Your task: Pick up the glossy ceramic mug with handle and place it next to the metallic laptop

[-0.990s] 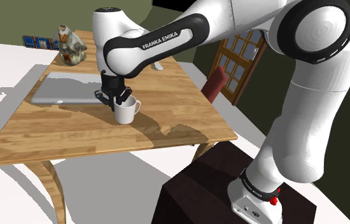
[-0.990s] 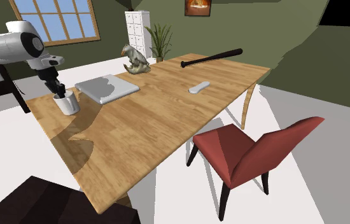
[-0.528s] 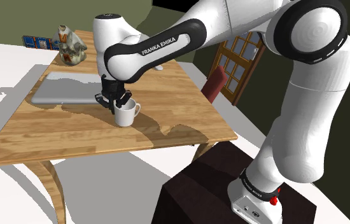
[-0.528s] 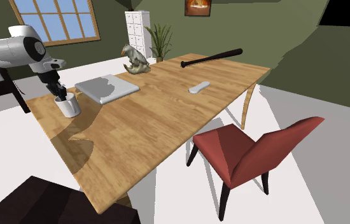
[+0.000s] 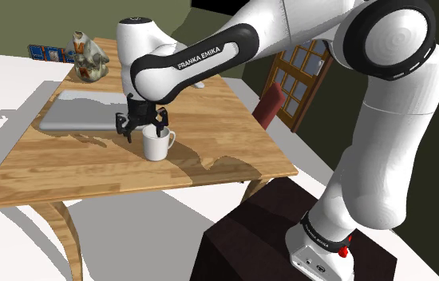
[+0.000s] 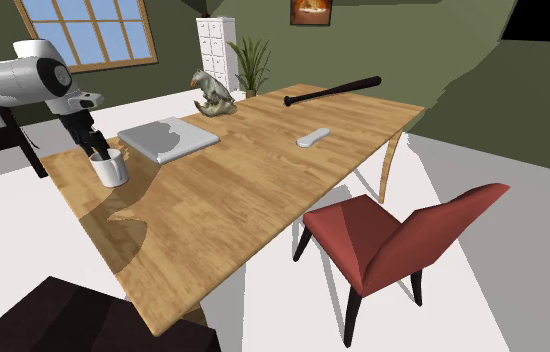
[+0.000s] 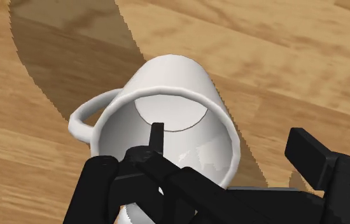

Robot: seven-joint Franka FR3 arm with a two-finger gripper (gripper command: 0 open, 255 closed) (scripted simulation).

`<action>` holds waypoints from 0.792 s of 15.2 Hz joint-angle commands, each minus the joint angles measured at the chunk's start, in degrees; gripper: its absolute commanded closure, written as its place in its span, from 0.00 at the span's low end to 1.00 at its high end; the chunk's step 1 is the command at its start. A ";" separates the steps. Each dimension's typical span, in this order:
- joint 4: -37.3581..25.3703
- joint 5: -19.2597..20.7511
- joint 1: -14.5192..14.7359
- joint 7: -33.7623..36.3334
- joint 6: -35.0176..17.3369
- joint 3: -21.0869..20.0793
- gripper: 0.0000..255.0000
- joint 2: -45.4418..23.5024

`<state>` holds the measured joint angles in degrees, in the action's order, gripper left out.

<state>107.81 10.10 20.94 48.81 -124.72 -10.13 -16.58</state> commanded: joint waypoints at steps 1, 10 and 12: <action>0.00 0.00 0.00 0.00 0.00 0.00 0.00 0.00; -3.31 -1.12 0.14 -0.72 6.30 -0.50 0.00 3.06; -3.31 -1.12 0.14 -0.72 6.30 -0.50 0.00 3.06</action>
<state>104.51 8.98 21.08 48.09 -118.43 -10.63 -13.52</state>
